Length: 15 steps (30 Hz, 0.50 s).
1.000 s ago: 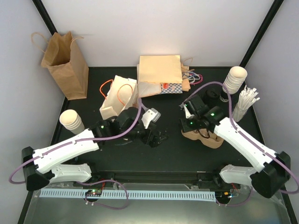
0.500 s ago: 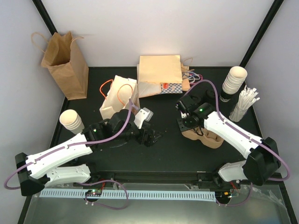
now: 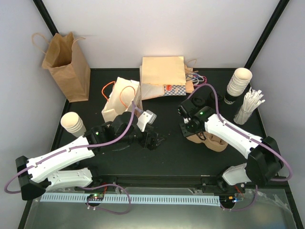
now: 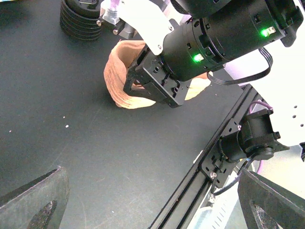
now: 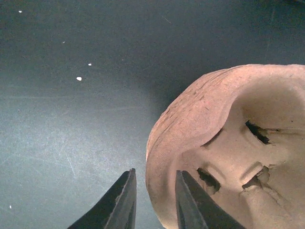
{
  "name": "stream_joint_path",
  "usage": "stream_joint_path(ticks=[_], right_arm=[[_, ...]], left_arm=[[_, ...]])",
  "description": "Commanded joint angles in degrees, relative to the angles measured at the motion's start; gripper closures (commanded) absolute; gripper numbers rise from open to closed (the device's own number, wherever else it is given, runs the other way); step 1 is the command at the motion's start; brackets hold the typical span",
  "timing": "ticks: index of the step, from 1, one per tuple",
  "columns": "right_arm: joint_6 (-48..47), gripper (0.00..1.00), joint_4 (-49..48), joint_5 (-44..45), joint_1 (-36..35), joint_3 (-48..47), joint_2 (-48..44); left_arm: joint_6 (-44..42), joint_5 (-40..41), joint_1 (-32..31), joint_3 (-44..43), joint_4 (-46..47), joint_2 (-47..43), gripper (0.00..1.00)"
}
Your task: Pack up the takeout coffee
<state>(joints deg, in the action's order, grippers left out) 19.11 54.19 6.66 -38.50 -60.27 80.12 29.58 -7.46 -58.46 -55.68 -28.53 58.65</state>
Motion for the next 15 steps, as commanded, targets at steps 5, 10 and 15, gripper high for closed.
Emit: stream_joint_path(ticks=[5,10,15], right_arm=[[0.31,0.80,-0.71,1.49,-0.43,0.30,0.18],[0.31,0.77,-0.84,1.78,-0.38,0.63,0.98],[0.22,0.79,-0.94,1.70,-0.43,0.63,1.31]], left_arm=[[0.20,-0.35,0.38,-0.15,1.69,0.41,0.01],[0.14,-0.52,0.38,-0.22,1.81,0.60,0.01],[0.04,-0.52,0.40,-0.31,1.85,0.66,0.01]])
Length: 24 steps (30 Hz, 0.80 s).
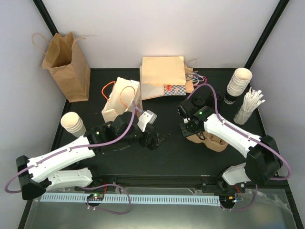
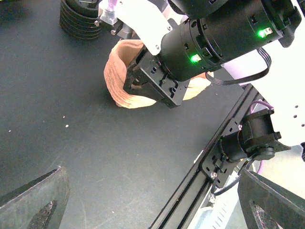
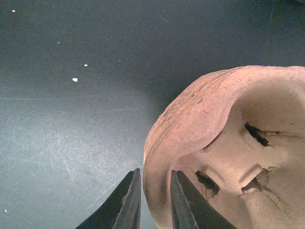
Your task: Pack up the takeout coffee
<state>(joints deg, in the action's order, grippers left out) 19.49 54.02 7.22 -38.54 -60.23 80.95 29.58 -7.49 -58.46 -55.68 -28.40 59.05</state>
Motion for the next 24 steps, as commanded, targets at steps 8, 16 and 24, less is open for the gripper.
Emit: stream_joint_path(ticks=[8,16,24], right_arm=[[-0.11,0.95,-0.80,1.21,-0.34,0.20,-1.01],[0.03,0.97,-0.62,1.61,-0.39,-0.56,-4.63],[0.24,0.95,-0.59,1.87,-0.36,-0.83,-5.66]], left_arm=[[0.12,-0.59,0.40,-0.23,1.76,0.42,0.01],[0.10,-0.84,0.45,-0.39,1.97,0.73,0.01],[0.16,-1.79,0.45,-0.40,3.05,1.89,0.01]])
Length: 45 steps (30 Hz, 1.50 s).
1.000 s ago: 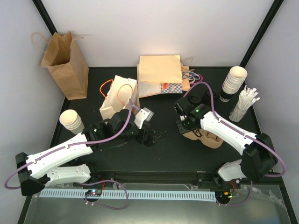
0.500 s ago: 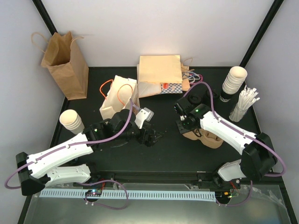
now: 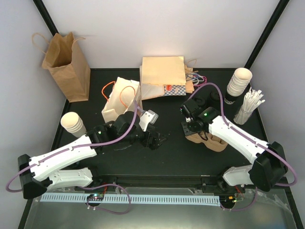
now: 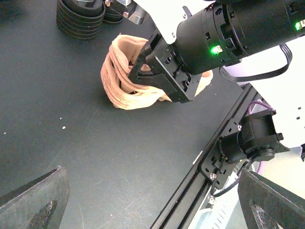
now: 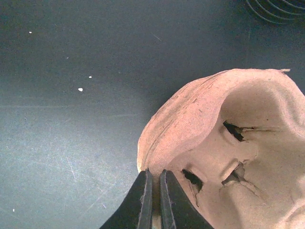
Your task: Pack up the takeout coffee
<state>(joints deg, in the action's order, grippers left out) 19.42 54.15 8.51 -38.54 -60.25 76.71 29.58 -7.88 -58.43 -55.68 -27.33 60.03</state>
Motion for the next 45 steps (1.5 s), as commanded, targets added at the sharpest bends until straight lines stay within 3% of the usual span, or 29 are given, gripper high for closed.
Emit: stream_joint_path(ticks=[1,7,13,18,25,30,45], right_arm=[[0.44,0.95,-0.95,0.41,-0.42,-0.66,-1.65],[1.63,0.95,-5.96,-1.38,-0.39,2.82,-4.87],[2.37,0.93,-11.72,-4.15,-0.35,7.07,-9.18],[2.25,0.93,-12.19,-3.85,-0.37,7.87,-10.16],[2.18,0.93,-14.39,-4.03,-0.38,10.62,-12.26],[2.11,0.93,-14.34,-4.41,-0.34,10.50,-12.17],[1.76,0.93,-14.61,-5.04,-0.35,10.77,-12.11]], left_arm=[[0.33,-1.55,0.43,-0.35,2.17,1.32,0.01],[5.09,-2.09,1.00,-0.92,5.95,6.49,0.03],[7.94,-6.06,2.03,-5.10,10.82,14.64,0.18],[7.96,-6.94,2.61,-11.31,7.94,21.96,0.25],[10.04,-7.67,4.28,-11.70,11.44,27.15,0.39],[10.28,-8.17,5.49,-12.37,12.55,30.30,0.57],[10.07,-11.52,7.51,-16.79,15.60,39.11,0.62]])
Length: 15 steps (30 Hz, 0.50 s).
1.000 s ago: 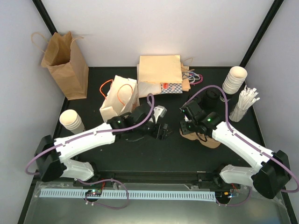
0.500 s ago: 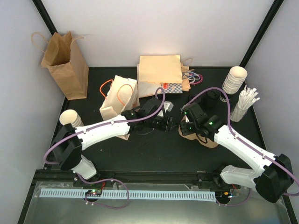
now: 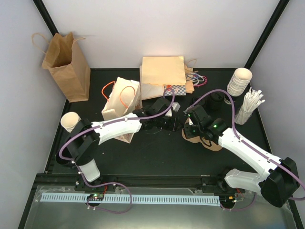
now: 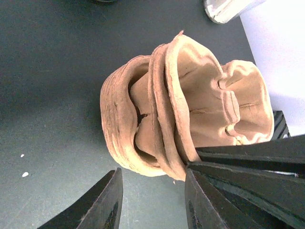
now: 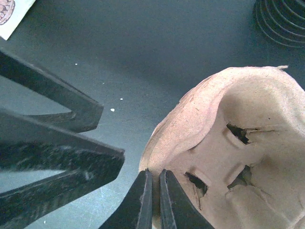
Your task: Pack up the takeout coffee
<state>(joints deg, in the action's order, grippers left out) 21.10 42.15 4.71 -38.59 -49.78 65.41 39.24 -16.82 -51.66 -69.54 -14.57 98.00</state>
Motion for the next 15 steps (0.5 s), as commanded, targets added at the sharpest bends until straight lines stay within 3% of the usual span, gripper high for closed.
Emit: stream_joint_path(ticks=[1,15], right_arm=[[0.08,0.93,-2.60,-1.20,-0.31,0.30,-0.86],[0.08,0.93,-2.52,-1.31,-0.35,0.20,-1.03]], left_arm=[[0.40,-2.82,0.77,-3.15,3.06,1.47,0.62],[0.75,-4.75,1.08,-4.73,3.16,6.09,0.67]])
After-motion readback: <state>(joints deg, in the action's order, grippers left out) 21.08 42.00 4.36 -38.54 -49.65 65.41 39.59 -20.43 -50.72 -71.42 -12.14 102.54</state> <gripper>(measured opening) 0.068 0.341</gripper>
